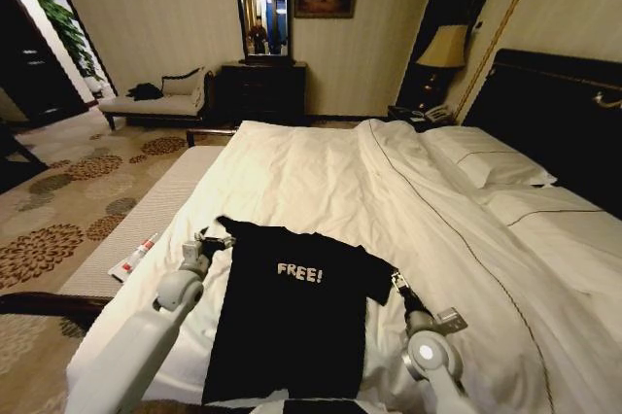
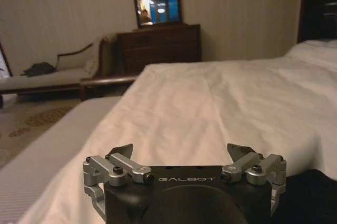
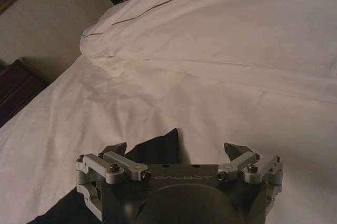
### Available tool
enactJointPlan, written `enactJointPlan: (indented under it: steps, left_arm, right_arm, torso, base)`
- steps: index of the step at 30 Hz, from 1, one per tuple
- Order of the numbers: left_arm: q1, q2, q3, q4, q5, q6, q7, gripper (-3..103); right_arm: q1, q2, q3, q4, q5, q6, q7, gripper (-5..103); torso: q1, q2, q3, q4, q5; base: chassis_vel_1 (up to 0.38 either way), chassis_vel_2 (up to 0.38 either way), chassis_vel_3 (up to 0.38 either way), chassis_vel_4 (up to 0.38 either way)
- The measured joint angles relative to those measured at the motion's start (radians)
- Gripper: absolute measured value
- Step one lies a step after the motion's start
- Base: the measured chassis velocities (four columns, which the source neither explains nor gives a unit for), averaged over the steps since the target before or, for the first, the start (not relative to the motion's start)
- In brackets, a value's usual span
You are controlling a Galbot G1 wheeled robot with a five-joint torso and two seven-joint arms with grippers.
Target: Fold the clothes on the bed.
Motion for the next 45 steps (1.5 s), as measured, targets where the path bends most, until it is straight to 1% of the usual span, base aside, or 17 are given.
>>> enactJointPlan:
  steps: [6,12,15,17,22,23,25,26,27,28,29,36,37,39,41,42,45]
  left_arm:
    - [0.025,0.014,-0.103,-0.06,-0.053,0.026,-0.01,100]
    - [0.035,0.023,-0.174,-0.07,-0.099,0.046,-0.016,100]
    - [0.036,0.02,-0.174,-0.064,-0.106,0.056,-0.021,100]
    - [0.036,-0.01,-0.123,-0.045,-0.118,0.092,-0.039,100]
    - [0.032,-0.05,-0.057,-0.013,-0.129,0.113,-0.043,100]
    - [0.026,-0.062,-0.038,0.004,-0.158,0.126,-0.043,100]
    - [-0.002,-0.088,-0.005,0.051,-0.327,0.172,-0.049,100]
    - [-0.002,-0.088,-0.005,0.051,-0.327,0.172,-0.049,100]
    - [-0.026,-0.102,0.006,0.097,-0.488,0.197,-0.026,100]
    - [-0.04,-0.11,0.011,0.133,-0.549,0.205,0.001,100]
    - [-0.047,-0.115,0.015,0.152,-0.569,0.208,0.013,100]
    - [-0.07,-0.132,0.024,0.21,-0.593,0.205,0.056,100]
    - [-0.073,-0.133,0.025,0.213,-0.592,0.201,0.058,103]
    - [-0.078,-0.136,0.028,0.22,-0.584,0.191,0.061,100]
    - [-0.083,-0.14,0.031,0.225,-0.574,0.181,0.064,90]
    - [-0.083,-0.14,0.031,0.225,-0.574,0.181,0.064,90]
    - [-0.086,-0.143,0.032,0.226,-0.567,0.173,0.064,74]
  right_arm:
    - [-0.01,0.002,0.0,0.009,-0.007,0.001,0.0,100]
    - [-0.011,0.003,-0.004,0.017,-0.01,0.001,0.0,100]
    - [-0.011,0.003,-0.007,0.019,-0.012,0.001,0.0,100]
    - [-0.01,0.006,-0.016,0.019,-0.021,0.001,0.0,100]
    - [-0.01,0.01,-0.021,0.019,-0.025,0.001,0.0,100]
    - [-0.011,0.01,-0.021,0.02,-0.025,0.001,0.0,100]
    - [-0.014,0.01,-0.018,0.02,-0.025,0.001,0.0,100]
    - [-0.014,0.01,-0.018,0.02,-0.025,0.001,0.0,100]
    - [-0.02,0.01,-0.012,0.022,-0.025,0.002,0.0,100]
    - [-0.024,0.012,-0.011,0.022,-0.026,0.003,0.0,100]
    - [-0.025,0.013,-0.011,0.022,-0.027,0.003,0.0,100]
    - [-0.028,0.016,-0.013,0.022,-0.035,0.003,0.0,100]
    - [-0.028,0.017,-0.013,0.021,-0.036,0.003,0.0,100]
    - [-0.028,0.018,-0.015,0.017,-0.038,0.003,0.001,100]
    - [-0.028,0.019,-0.017,0.015,-0.039,0.003,0.003,100]
    - [-0.028,0.019,-0.017,0.015,-0.039,0.003,0.003,100]
    - [-0.027,0.02,-0.018,0.014,-0.039,0.003,0.005,100]
  torso:
    - [0.0,0.0,0.0,0.0,0.0]
    - [0.0,0.0,0.0,0.0,0.0]
    - [0.0,0.0,0.0,0.0,0.0002]
    - [0.0,0.0,0.0,0.0001,0.0]
    - [0.0,0.0,0.0,0.0,0.0]
    - [0.0,0.0,0.0,0.0,0.0]
    - [0.0,0.0,0.0,-0.0002,0.0001]
    - [0.0,0.0,0.0,-0.0002,0.0001]
    - [0.0,0.0,0.0,-0.0001,0.0002]
    - [0.0,0.0,0.0,-0.0001,0.0002]
    - [0.0,0.0,0.0,-0.0001,0.0003]
    - [0.0,0.0,0.0,0.0001,0.0001]
    - [0.0,0.0,0.0,0.0,0.0001]
    - [0.0,0.0,0.0,0.0,0.0002]
    - [0.0,0.0,0.0,0.0,0.0002]
    - [0.0,0.0,0.0,0.0,0.0002]
    - [0.0,0.0,0.0,0.0,0.0001]
  base:
    - [0.0,0.0,0.0,0.0]
    - [0.0,0.0,0.0,0.0]
    - [0.0,0.0,0.0,0.0]
    - [0.0,0.0,0.0,0.0]
    - [0.0,0.0,0.0,0.0]
    - [0.0,0.0,0.0,0.0]
    - [0.0,0.0,0.0,0.0]
    - [0.0,0.0,0.0,0.0]
    - [0.0,0.0,0.0,0.0]
    - [0.0,0.0,0.0,0.0]
    - [0.0,0.0,0.0,0.0]
    - [0.0,0.0,0.0,0.0]
    - [0.0,0.0,0.0,0.0]
    - [0.0,0.0,0.0,0.0]
    - [0.0,0.0,0.0,0.0]
    - [0.0,0.0,0.0,0.0]
    - [0.0,0.0,0.0,0.0]
